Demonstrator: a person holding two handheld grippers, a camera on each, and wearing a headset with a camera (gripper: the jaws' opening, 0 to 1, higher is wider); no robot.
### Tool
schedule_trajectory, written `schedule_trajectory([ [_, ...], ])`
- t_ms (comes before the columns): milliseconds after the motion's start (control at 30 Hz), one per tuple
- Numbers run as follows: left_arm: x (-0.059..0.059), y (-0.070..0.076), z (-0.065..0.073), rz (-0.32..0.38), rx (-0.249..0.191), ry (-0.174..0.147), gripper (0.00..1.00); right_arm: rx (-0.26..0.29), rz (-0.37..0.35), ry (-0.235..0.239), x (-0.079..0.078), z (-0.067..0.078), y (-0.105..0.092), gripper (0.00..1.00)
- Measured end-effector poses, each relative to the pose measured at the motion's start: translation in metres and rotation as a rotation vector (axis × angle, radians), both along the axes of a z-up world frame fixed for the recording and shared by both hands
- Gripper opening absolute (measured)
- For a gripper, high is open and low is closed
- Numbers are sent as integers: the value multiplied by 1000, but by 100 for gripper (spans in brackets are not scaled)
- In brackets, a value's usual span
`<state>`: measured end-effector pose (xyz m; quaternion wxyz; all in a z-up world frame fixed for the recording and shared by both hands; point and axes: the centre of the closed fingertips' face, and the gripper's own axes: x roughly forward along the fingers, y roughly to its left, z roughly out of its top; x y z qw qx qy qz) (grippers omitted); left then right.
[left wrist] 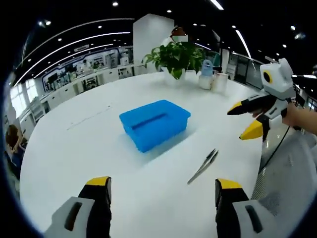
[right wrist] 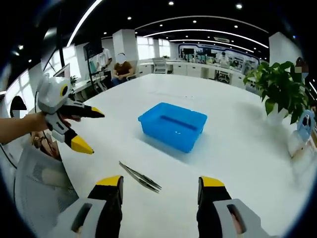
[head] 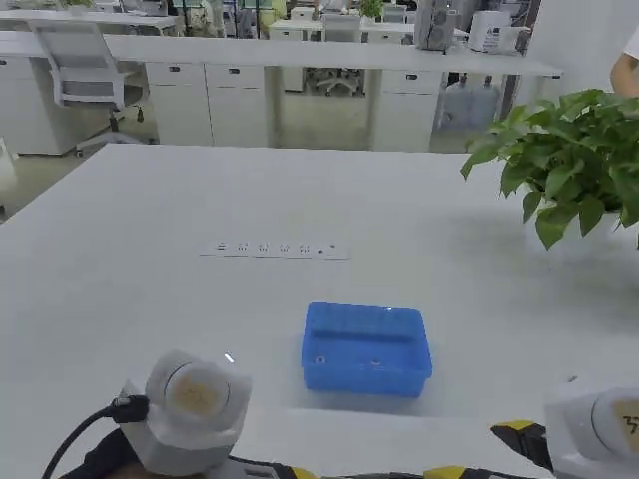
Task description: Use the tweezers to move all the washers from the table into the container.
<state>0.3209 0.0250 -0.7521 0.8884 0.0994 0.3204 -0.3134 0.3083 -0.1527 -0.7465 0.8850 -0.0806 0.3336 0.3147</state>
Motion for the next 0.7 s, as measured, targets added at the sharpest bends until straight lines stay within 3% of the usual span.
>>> schedule_trajectory([
  [33,4,4,5,47,-20,-20,97,-5,-8,-11,3,2,-2,60],
  [67,5,7,8,72,-42,-19,98,-4,-12,-19,5,4,-2,61],
  [100,4,10,10,64,-37,-15,97,1,-15,-24,6,7,-2,62],
  [133,5,12,13,97,-58,-19,99,5,-20,-28,7,9,-2,64],
  [333,10,24,23,177,-74,-39,99,26,-33,-60,10,17,4,69],
  [700,1,28,26,185,-67,-35,99,32,-43,-73,7,25,1,71],
])
